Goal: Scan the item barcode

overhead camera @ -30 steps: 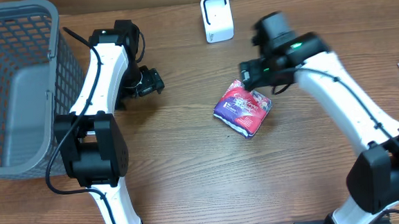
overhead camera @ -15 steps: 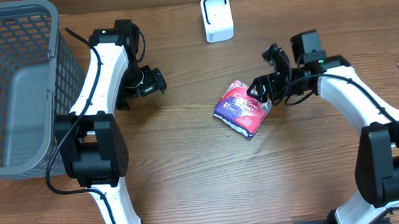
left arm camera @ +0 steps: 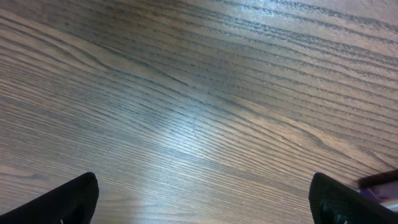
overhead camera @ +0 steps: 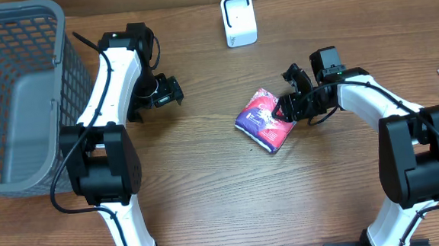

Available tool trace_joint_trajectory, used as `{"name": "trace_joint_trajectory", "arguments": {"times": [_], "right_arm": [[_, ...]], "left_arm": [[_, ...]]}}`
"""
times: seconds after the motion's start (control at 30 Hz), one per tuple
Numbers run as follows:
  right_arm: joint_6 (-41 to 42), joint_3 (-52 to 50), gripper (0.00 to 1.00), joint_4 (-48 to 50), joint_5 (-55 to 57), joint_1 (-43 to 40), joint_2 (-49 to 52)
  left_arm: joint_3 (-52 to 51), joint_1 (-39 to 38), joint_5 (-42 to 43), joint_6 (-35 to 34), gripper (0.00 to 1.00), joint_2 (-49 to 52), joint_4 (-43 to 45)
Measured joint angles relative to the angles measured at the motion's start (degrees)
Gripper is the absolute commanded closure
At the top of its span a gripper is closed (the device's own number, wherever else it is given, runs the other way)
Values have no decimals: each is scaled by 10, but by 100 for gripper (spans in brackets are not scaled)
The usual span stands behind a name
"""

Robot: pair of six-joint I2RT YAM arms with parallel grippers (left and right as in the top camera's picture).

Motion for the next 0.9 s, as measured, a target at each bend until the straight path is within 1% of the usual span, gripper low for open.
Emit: {"name": "trace_joint_trajectory", "arguments": {"times": [0.07,0.2,0.23,0.4,0.47,0.57,0.63,0.7,0.83,0.9], "right_arm": [[14,0,78,-1,-4,0,0],[33,10,89,-24,-5,0,0],[40,16,95,-36,-3,0,0],[92,61,96,-70,15,0,7],[125,82,96,-71,18,0,7],[196,125,96,-56,18,0,7],[248,146,96,-22,12,0,7],[300,158,96,34,2,0,7],[410,167,96,177,-10,0,7],[453,168,96,224,-6,0,7]], "left_arm": [[0,0,0,0,0,0,0],[0,0,0,0,0,0,0],[0,0,0,0,0,0,0],[0,0,0,0,0,0,2],[0,0,0,0,0,0,2],[0,0,0,0,0,0,2],[0,0,0,0,0,0,1],[0,0,0,0,0,0,0],[0,0,2,0,0,0,-4],[0,-3,3,0,0,0,-6]]}}
